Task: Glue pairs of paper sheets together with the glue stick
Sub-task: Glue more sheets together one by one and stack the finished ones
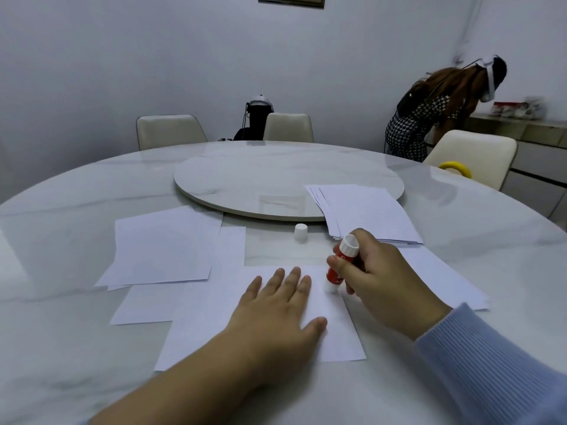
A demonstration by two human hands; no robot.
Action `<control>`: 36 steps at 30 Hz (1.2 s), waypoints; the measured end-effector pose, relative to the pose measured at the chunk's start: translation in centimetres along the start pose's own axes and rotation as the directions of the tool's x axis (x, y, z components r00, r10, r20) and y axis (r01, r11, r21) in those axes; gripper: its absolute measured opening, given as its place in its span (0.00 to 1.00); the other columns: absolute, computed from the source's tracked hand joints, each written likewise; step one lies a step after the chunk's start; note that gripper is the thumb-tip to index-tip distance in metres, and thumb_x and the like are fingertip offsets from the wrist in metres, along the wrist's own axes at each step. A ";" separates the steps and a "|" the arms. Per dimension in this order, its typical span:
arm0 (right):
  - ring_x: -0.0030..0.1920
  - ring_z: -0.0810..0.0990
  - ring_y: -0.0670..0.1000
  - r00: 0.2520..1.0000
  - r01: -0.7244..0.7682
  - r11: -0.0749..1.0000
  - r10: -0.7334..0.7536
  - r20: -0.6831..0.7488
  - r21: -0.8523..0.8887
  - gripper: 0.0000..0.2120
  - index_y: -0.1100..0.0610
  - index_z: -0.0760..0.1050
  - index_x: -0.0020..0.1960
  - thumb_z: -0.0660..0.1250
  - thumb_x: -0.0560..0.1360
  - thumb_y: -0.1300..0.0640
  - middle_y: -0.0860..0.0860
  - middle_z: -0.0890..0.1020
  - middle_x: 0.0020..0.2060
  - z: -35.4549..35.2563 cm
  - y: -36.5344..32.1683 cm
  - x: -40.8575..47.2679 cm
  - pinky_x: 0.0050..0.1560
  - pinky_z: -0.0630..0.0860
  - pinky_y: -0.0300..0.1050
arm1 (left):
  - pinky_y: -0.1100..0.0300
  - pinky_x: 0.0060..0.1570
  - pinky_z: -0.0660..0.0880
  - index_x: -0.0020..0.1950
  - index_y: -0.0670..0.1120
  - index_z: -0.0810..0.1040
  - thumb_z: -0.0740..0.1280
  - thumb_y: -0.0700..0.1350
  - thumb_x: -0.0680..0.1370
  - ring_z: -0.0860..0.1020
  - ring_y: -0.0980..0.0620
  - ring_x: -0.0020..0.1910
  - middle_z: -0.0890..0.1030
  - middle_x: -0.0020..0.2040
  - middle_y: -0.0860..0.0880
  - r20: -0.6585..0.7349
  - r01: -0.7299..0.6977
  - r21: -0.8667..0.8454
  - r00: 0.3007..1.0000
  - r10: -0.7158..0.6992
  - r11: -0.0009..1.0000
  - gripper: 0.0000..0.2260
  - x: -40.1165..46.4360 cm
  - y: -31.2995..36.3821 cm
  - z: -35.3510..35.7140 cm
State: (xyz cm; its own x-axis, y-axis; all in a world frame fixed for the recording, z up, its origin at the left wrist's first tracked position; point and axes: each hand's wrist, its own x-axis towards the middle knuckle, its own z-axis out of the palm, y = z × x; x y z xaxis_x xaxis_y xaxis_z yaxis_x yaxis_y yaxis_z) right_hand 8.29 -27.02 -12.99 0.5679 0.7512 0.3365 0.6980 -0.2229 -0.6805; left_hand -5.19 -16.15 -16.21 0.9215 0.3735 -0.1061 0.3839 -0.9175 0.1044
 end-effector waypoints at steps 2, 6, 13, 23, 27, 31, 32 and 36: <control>0.34 0.77 0.42 1.000 0.011 0.999 -0.010 0.021 -0.047 0.07 0.52 0.71 0.44 0.64 0.77 0.49 0.46 0.81 0.36 -0.6 -0.4 -1.5 0.37 0.70 0.39 | 0.52 0.74 0.35 0.76 0.54 0.35 0.43 0.58 0.81 0.34 0.56 0.75 0.35 0.77 0.55 -0.011 0.002 -0.011 1.000 -0.002 1.000 0.27 0.0 0.0 0.1; 0.34 0.78 0.43 0.996 0.064 0.998 -0.065 0.065 0.009 0.06 0.49 0.71 0.41 0.65 0.76 0.49 0.45 0.83 0.36 -1.7 -1.1 -5.1 0.34 0.71 0.33 | 0.53 0.74 0.35 0.77 0.53 0.37 0.44 0.55 0.82 0.35 0.55 0.75 0.36 0.77 0.54 -0.027 0.004 -0.023 1.000 -0.005 1.000 0.26 0.2 -0.1 0.3; 0.24 0.73 0.52 0.990 -0.003 0.805 0.086 -0.112 0.593 0.09 0.60 0.74 0.41 0.68 0.69 0.53 0.62 0.83 0.32 -3.5 -0.6 -5.5 0.23 0.68 0.39 | 0.52 0.74 0.35 0.77 0.51 0.37 0.45 0.53 0.82 0.35 0.55 0.75 0.36 0.77 0.53 0.019 -0.015 -0.029 1.000 0.015 0.999 0.26 -0.3 0.3 -0.5; 0.26 0.78 0.49 0.939 0.078 0.725 0.178 -0.296 0.684 0.08 0.56 0.76 0.46 0.69 0.70 0.53 0.54 0.83 0.31 -5.9 -0.8 -3.7 0.25 0.74 0.37 | 0.68 0.68 0.48 0.69 0.65 0.64 0.59 0.44 0.80 0.49 0.65 0.74 0.51 0.76 0.63 0.062 -0.228 -0.321 0.963 0.261 0.919 0.22 -1.6 -1.5 -4.4; 0.28 0.80 0.52 0.962 0.034 0.813 0.132 -0.240 0.581 0.03 0.57 0.76 0.46 0.69 0.75 0.63 0.56 0.85 0.34 -3.3 -1.0 -0.9 0.28 0.76 0.40 | 0.60 0.73 0.42 0.78 0.53 0.46 0.50 0.56 0.82 0.43 0.57 0.76 0.44 0.78 0.54 -0.154 -0.016 -0.210 0.988 -0.016 0.978 0.26 0.7 -0.5 -2.0; 0.34 0.83 0.53 0.986 -0.032 0.929 0.090 -0.141 0.369 0.02 0.57 0.76 0.44 0.68 0.76 0.61 0.52 0.85 0.34 -0.1 -0.6 2.2 0.39 0.82 0.51 | 0.59 0.74 0.38 0.78 0.48 0.42 0.47 0.55 0.82 0.40 0.57 0.76 0.41 0.78 0.52 -0.075 -0.012 -0.074 0.997 0.007 0.997 0.27 1.9 -1.0 -0.3; 0.35 0.83 0.53 0.990 -0.041 0.948 0.080 -0.114 0.316 0.02 0.57 0.76 0.45 0.68 0.76 0.60 0.52 0.85 0.35 0.6 -0.4 2.7 0.41 0.82 0.53 | 0.59 0.74 0.38 0.78 0.48 0.42 0.47 0.55 0.82 0.40 0.57 0.76 0.41 0.78 0.52 -0.069 -0.010 -0.066 0.998 0.006 0.998 0.27 2.0 -1.1 -0.2; 0.34 0.82 0.48 0.997 -0.041 0.978 0.055 -0.062 0.202 0.04 0.57 0.73 0.45 0.67 0.76 0.58 0.50 0.84 0.36 2.5 0.1 3.9 0.46 0.81 0.54 | 0.59 0.74 0.38 0.78 0.47 0.41 0.46 0.55 0.82 0.39 0.57 0.76 0.41 0.78 0.51 -0.056 -0.007 -0.064 0.998 0.003 0.998 0.28 1.9 -0.9 -0.2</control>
State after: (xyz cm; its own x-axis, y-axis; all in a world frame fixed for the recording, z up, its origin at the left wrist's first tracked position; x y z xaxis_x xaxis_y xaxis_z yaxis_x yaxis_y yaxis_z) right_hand 9.50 -22.54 -13.33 0.6312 0.6980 0.3382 0.5713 -0.1234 -0.8114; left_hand -3.81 -14.59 -16.31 0.9246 0.3776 -0.0497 0.3804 -0.9094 0.1679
